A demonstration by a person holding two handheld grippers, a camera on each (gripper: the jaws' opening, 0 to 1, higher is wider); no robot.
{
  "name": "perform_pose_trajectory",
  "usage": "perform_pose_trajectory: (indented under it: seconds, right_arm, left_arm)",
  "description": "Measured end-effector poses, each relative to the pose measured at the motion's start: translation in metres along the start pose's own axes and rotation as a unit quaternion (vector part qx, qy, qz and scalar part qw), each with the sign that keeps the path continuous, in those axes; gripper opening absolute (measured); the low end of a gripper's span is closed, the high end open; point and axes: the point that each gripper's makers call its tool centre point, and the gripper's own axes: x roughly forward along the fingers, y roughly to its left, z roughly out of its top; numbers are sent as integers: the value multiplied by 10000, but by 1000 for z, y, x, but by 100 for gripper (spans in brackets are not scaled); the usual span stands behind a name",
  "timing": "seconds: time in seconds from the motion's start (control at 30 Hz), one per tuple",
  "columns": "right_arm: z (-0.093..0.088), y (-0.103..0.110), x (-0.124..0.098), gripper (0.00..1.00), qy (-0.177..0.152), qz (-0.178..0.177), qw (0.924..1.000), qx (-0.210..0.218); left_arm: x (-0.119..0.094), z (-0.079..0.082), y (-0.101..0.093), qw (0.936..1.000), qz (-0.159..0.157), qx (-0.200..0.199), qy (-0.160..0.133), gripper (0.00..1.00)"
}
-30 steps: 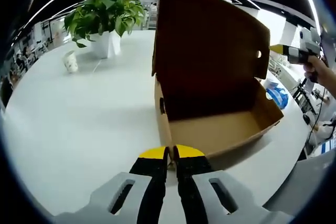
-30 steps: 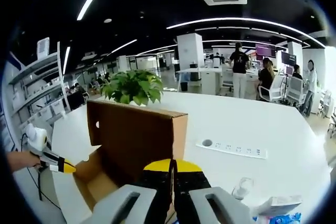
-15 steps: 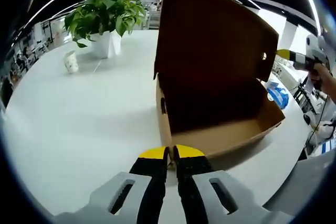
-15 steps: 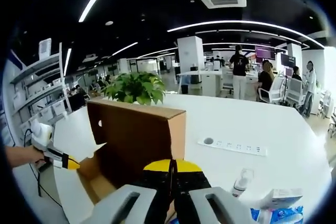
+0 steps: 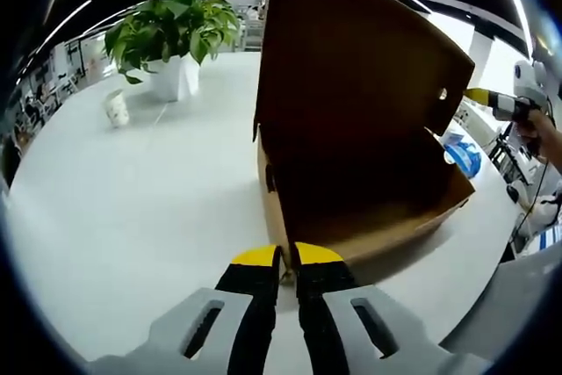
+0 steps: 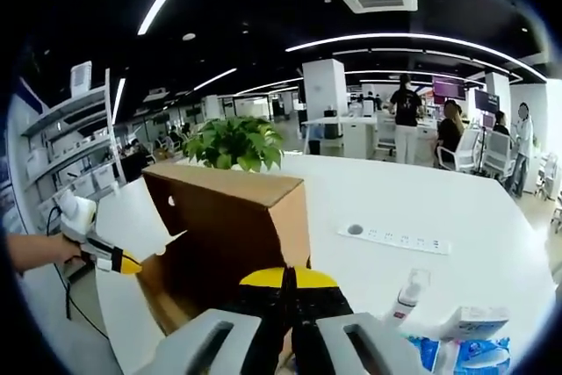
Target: Operate the shoe box by opening the lid, removing the specified soft item, and placing it in the target area until the item is outside and the box remains undamaged.
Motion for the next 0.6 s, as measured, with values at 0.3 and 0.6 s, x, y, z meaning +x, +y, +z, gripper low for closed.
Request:
perform_pose_trajectory:
  seconds: [0.3, 0.6]
  right_arm:
    - [-7, 4, -5, 0, -36, -32, 10000, 59]
    - [-16, 8, -12, 0, -64, -82, 9999, 116]
  left_arm:
    - [-1, 2, -2, 9996, -45, 272, -79, 5]
    - [-4, 6, -5, 9994, -63, 306, -163, 8]
